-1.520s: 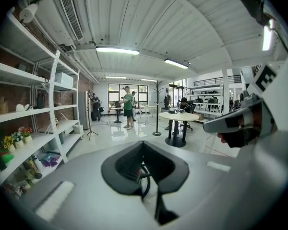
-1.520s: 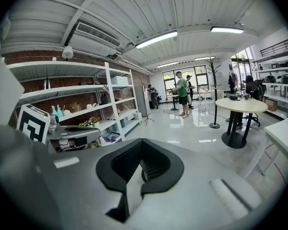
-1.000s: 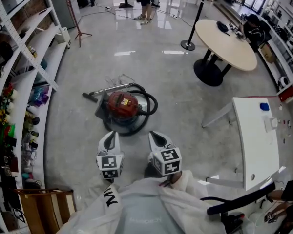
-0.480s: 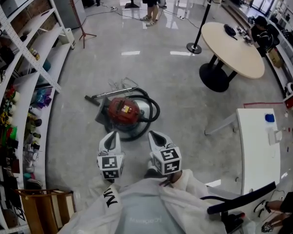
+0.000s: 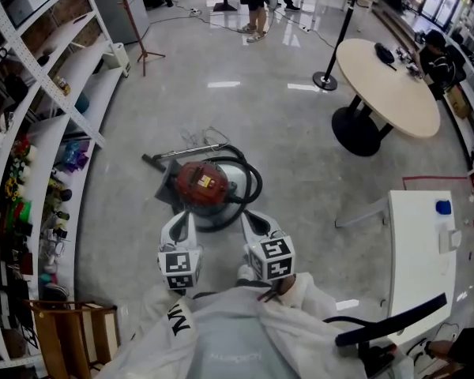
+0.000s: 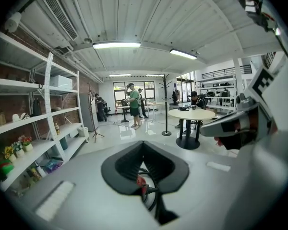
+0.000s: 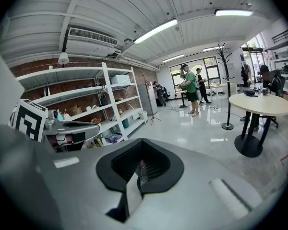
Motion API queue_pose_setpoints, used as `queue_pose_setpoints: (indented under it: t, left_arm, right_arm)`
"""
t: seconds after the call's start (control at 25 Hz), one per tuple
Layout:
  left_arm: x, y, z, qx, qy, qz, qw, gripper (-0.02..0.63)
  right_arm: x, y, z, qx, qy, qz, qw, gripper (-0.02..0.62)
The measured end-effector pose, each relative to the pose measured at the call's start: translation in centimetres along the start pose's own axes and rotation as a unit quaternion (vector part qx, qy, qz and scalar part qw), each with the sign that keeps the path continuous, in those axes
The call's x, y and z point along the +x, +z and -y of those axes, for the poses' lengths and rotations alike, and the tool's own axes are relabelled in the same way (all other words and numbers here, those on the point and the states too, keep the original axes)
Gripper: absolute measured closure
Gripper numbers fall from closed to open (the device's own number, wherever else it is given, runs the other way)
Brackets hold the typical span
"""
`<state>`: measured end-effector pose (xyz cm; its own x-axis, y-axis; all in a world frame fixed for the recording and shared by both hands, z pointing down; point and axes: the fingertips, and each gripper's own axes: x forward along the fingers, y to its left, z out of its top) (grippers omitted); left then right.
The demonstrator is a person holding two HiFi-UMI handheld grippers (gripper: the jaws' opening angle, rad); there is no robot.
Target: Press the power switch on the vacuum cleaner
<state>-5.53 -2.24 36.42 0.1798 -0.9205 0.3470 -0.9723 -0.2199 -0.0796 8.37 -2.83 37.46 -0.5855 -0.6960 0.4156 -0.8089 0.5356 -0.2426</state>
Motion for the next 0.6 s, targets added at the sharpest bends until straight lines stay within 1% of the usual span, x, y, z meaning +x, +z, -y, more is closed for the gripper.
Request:
queue_pose_setpoints:
  t: [0.16,0.4,0.6]
  left_arm:
    - [0.2,0.0,0.3,0.001,0.007,-0.004,1.0000,0.606]
    - [0.1,-0.4,-0.1,0.003,0.019,-0.015,0.9997,0.606]
    - [0.8,-0.7,-0.6,0.001,0.017,-0.022,0.9996,0.606]
  right_arm:
    - [0.5,-0.1,0.9,0.005,0.006,-0.003,1.000,0.595]
    - [1.0,-0.5,0.8,0.012,0.017,-0.008,1.000,0.594]
    - [1.5,-0.8,1.0,0.017,0.015,-0.015,1.000,0.594]
